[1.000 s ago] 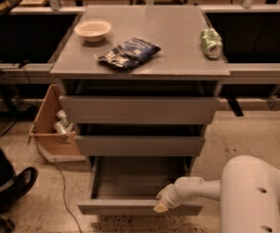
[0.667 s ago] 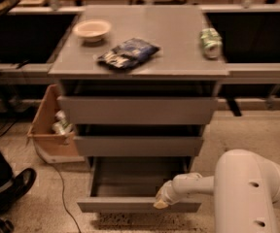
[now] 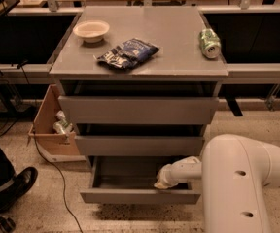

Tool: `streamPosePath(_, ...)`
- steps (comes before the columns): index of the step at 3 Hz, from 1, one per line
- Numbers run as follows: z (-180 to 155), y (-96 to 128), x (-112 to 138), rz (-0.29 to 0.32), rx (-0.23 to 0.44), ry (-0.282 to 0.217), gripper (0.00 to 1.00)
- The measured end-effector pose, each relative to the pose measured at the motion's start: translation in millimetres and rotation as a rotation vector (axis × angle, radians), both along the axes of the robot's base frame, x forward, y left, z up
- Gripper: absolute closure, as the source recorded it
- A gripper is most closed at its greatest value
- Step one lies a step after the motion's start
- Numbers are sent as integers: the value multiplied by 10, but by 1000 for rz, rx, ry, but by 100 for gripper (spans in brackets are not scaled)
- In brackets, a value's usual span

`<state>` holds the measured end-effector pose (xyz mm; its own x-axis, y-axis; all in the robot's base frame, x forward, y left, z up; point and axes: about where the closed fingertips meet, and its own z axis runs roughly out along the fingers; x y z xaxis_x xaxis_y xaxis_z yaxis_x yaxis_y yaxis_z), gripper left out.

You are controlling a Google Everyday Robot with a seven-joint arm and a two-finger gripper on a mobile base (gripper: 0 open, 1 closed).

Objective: Close bottom drawer

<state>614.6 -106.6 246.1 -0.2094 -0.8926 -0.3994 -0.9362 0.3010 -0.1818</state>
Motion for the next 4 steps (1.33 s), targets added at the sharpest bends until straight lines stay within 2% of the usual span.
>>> streamPosePath(1, 368, -20, 344, 12, -32, -88, 8)
streamPosePath(2, 579, -57, 449, 9, -42, -131, 0)
streamPosePath(3, 579, -58, 391, 9, -42, -131, 19)
streamPosePath(4, 405, 43, 155, 13, 0, -92, 42)
